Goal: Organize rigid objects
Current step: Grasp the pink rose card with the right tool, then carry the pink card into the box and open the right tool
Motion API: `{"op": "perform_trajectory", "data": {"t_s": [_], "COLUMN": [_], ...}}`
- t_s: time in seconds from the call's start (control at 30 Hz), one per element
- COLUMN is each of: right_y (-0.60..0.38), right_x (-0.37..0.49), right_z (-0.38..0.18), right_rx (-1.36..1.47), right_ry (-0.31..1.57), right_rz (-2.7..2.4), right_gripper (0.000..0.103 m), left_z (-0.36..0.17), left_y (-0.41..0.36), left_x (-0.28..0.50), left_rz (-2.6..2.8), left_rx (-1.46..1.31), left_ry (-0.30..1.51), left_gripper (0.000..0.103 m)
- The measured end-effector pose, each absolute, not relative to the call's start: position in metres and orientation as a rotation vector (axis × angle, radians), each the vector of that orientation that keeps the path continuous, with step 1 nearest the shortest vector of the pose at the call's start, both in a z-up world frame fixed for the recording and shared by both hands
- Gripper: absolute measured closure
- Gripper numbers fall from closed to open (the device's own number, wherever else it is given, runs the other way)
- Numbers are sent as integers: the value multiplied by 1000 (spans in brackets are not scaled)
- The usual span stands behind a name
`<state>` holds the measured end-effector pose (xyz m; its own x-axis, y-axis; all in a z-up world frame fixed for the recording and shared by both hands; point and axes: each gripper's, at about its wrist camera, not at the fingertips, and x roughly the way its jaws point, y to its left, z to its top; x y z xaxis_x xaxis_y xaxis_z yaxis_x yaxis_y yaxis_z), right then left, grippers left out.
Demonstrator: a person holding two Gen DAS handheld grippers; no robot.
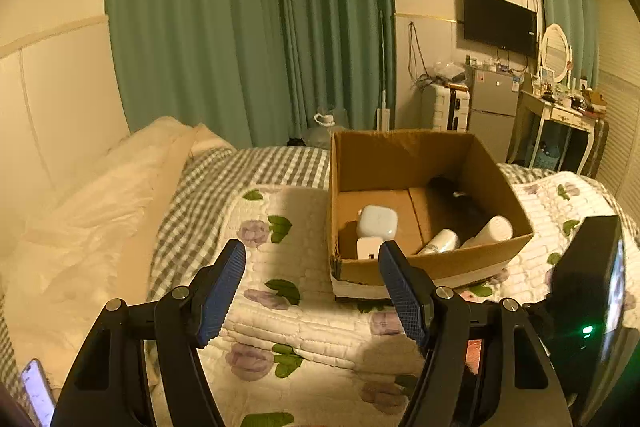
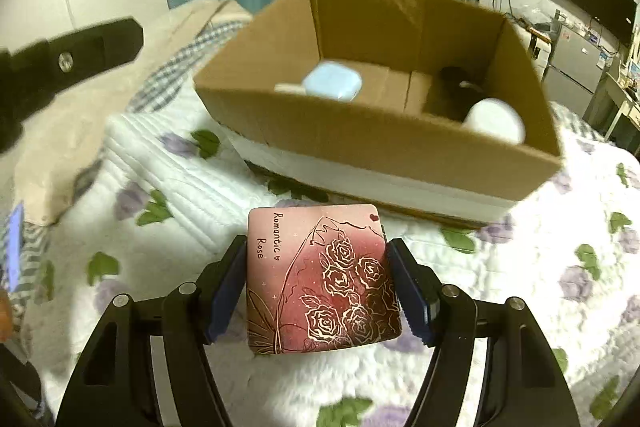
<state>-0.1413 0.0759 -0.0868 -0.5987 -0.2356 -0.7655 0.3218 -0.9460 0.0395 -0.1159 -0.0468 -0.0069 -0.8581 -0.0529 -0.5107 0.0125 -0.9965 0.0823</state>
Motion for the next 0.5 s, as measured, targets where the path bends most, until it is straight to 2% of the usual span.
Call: {"op": "perform_trajectory", "data": {"t_s": [0.23,0.5], "right_y": [106,112], "right_x": [-116,-144], "right_z": [-27,26], "right_rx": [1085,932], "right_ry": [120,96], "right_rz": [-2647,-2725], "right_gripper": [35,34], "left_z": [25,35], "left_y": [-28,-10], "left_x": [-93,-101], "left_rz": [-3014,-3010], "left_rx": [740,718], "left_ry": [-169,-199], "left_gripper": [31,31]}}
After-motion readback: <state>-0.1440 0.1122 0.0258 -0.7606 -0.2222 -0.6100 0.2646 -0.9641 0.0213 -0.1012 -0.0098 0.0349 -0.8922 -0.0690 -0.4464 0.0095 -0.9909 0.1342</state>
